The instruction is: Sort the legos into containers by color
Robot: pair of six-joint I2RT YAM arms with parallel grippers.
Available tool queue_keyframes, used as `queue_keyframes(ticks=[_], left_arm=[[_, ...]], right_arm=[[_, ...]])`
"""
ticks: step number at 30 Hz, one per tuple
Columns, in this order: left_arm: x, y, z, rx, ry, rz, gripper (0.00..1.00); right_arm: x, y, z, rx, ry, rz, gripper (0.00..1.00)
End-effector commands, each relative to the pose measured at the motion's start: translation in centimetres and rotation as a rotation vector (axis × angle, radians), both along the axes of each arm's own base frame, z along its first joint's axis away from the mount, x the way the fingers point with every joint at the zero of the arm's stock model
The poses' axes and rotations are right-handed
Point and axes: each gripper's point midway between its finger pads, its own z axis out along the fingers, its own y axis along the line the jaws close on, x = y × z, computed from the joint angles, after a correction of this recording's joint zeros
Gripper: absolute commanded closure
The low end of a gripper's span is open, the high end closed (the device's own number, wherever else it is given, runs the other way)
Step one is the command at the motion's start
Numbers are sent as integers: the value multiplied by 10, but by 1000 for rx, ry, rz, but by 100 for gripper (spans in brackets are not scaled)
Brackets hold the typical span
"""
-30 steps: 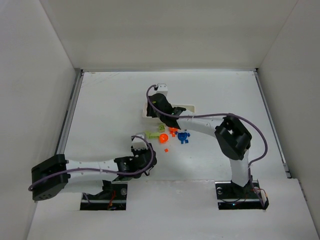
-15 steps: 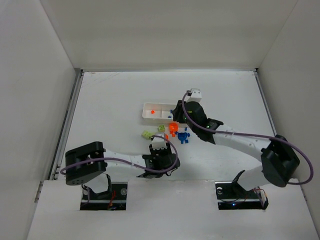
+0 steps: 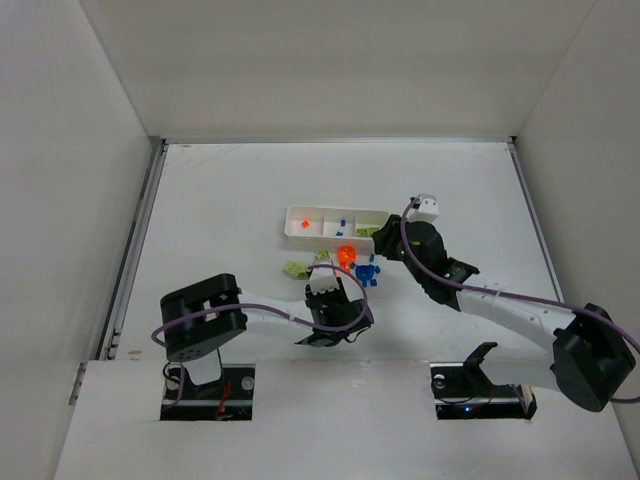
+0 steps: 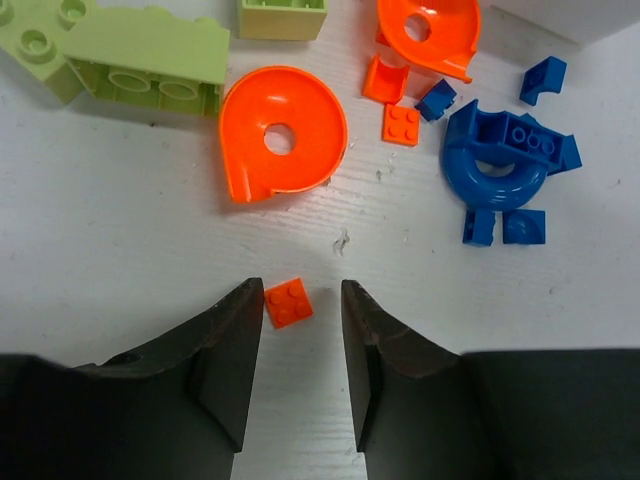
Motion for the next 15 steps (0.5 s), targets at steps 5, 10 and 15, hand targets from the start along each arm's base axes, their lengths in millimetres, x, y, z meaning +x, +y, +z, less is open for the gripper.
queue_keyframes(ticks=[5,10,15], left_arm=[[-4,3,-15,55,34,13,70],[-6,16,-22,127,44,12,75],[-5,18,-26,221,44,-43,74]], right_arm=[[6,-12,21,94,-67,-24,51],[4,-25,28,119,-79,-39,51],[1,-37,36,146,-96,-60,51]])
